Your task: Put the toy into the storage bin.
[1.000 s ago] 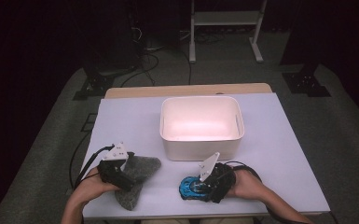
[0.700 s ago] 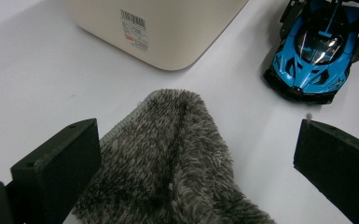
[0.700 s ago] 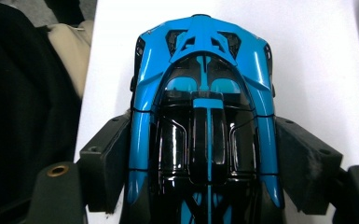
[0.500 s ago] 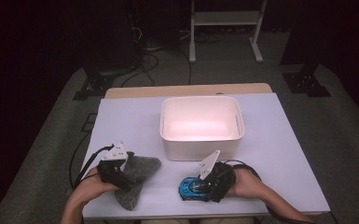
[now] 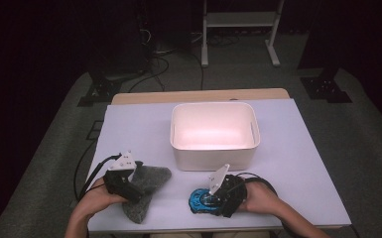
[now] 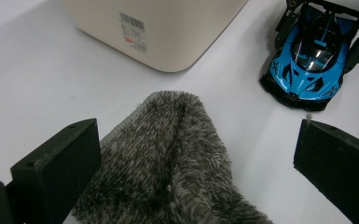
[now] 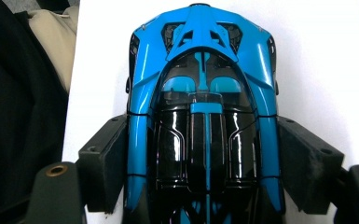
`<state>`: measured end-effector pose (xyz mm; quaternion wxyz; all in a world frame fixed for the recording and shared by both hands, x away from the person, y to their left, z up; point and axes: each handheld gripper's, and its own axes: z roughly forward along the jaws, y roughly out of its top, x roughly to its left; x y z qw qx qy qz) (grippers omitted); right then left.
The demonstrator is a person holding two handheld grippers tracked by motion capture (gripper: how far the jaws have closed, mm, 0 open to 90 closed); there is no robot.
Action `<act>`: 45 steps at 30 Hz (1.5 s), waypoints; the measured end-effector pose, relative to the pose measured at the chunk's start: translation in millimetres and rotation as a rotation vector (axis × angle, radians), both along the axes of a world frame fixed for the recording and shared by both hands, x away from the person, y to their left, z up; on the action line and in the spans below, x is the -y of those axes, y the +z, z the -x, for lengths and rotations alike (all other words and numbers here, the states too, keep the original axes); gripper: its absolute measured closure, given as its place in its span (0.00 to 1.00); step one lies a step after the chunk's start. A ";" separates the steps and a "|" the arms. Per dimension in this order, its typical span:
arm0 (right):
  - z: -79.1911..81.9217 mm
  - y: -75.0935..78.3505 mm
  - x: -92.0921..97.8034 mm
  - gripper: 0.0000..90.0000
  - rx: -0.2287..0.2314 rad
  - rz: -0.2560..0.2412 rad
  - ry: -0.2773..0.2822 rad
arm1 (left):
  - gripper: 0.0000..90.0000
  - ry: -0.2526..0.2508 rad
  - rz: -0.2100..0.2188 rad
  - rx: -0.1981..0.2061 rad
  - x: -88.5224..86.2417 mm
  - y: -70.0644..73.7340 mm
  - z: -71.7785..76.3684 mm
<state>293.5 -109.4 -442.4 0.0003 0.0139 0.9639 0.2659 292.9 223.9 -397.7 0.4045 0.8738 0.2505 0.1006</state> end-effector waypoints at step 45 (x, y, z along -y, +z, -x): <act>4.0 101.7 11.3 0.28 0.005 -0.148 0.018 | 0.00 0.004 0.005 0.004 -3.7 0.2 0.1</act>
